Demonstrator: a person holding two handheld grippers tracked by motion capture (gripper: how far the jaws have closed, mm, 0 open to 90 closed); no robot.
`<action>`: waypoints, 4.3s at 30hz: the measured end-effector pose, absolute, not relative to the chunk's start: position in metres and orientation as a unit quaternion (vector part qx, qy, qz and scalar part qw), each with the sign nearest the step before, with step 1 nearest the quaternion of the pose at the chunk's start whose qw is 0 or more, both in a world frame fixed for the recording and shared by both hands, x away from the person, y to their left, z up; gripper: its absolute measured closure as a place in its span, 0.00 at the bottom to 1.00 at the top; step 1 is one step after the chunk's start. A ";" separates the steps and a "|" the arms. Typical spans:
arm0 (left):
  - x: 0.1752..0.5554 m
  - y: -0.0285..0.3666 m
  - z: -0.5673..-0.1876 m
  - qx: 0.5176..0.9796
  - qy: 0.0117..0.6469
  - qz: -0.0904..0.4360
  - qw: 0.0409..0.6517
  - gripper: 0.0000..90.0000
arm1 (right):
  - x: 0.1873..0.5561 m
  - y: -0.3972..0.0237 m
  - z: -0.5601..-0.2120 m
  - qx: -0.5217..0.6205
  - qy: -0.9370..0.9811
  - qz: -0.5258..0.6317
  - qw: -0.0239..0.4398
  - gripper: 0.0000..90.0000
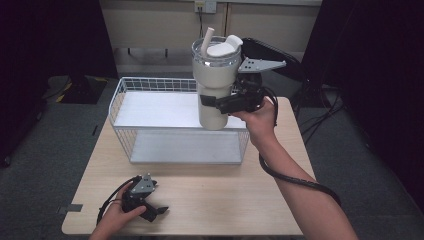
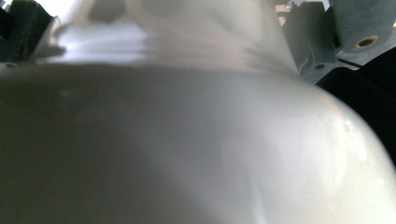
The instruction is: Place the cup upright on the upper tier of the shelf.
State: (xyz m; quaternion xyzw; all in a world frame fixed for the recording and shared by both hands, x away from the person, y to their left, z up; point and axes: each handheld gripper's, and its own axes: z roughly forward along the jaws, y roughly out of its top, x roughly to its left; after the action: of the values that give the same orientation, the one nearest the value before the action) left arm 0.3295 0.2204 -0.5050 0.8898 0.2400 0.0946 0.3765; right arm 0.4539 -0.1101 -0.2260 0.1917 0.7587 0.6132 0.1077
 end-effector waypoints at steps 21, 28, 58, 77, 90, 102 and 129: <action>0.329 0.220 -0.505 0.890 0.240 0.094 0.377 0.00 | 0.476 -0.106 -0.229 0.220 0.746 0.614 0.139 0.11; 0.329 0.220 -0.505 0.890 0.240 0.094 0.377 0.00 | 0.483 -0.103 -0.232 0.228 0.744 0.611 0.145 0.11; 0.330 0.220 -0.505 0.890 0.240 0.095 0.376 0.00 | 0.503 -0.093 -0.245 0.248 0.736 0.609 0.163 0.11; 0.330 0.220 -0.505 0.890 0.240 0.095 0.376 0.00 | 0.510 -0.091 -0.252 0.262 0.732 0.604 0.175 0.11; 0.329 0.220 -0.505 0.890 0.240 0.094 0.377 0.00 | 0.513 -0.089 -0.262 0.272 0.735 0.595 0.176 0.11; 0.329 0.220 -0.505 0.890 0.240 0.095 0.376 0.00 | 0.515 -0.084 -0.270 0.272 0.738 0.591 0.178 0.11; 0.329 0.220 -0.505 0.890 0.240 0.095 0.377 0.00 | 0.510 -0.090 -0.282 0.250 0.750 0.584 0.186 0.10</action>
State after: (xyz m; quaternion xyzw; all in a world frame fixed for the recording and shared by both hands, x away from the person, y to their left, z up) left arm 0.3294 0.2203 -0.5050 0.8897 0.2403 0.0946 0.3766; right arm 0.5101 -0.0903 -0.2817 0.2497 0.7499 0.5837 0.1861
